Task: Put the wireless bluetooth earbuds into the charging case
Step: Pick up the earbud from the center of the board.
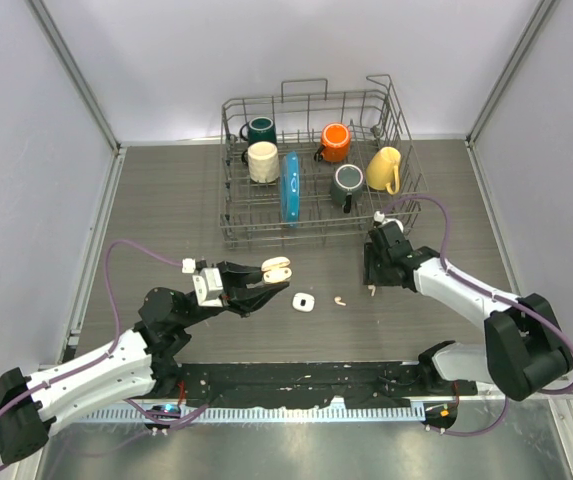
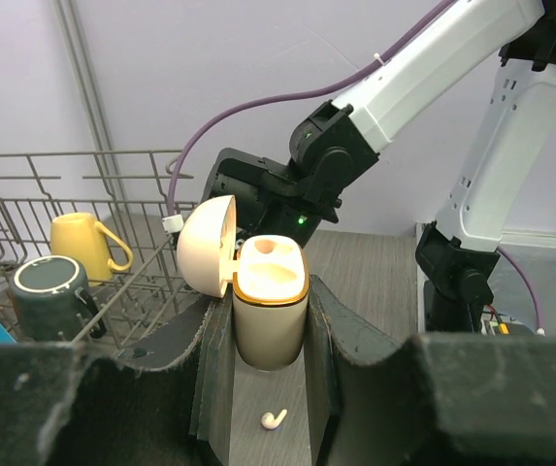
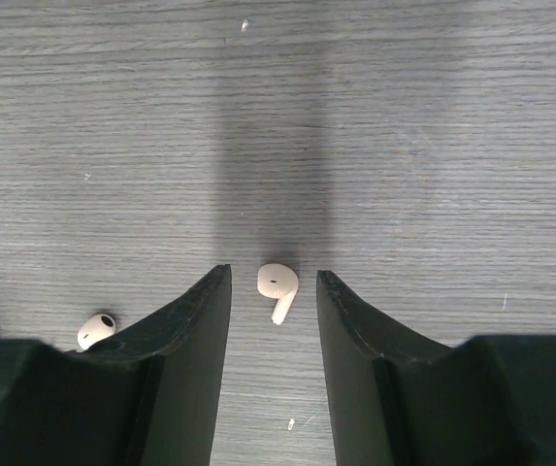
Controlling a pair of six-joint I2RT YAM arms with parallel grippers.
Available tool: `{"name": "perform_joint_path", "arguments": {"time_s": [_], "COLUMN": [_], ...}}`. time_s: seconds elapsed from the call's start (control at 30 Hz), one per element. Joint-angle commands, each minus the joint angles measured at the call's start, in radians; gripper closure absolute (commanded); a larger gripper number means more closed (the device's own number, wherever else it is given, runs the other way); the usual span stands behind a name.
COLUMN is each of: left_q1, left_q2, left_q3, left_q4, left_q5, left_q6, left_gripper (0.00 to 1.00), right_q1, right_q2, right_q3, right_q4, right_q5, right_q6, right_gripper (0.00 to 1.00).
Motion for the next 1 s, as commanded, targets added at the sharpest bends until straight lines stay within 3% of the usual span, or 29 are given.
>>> {"name": "perform_joint_path", "arguments": {"time_s": [0.0, 0.97], "left_q1": [-0.002, -0.002], "left_q2": [-0.015, -0.050], "left_q3": [-0.002, 0.006], "left_q4": [0.039, 0.008], "left_q5": [-0.020, -0.029], "left_q6": [0.016, 0.016], "left_gripper": [1.00, 1.00], "right_q1": [0.003, 0.003], "right_q2": [0.021, 0.084], "right_q3": [-0.008, -0.008], "right_q4": [0.037, 0.034], "right_q5": [-0.013, -0.007], "right_q6": [-0.006, 0.009], "right_gripper": [0.55, 0.57]}}
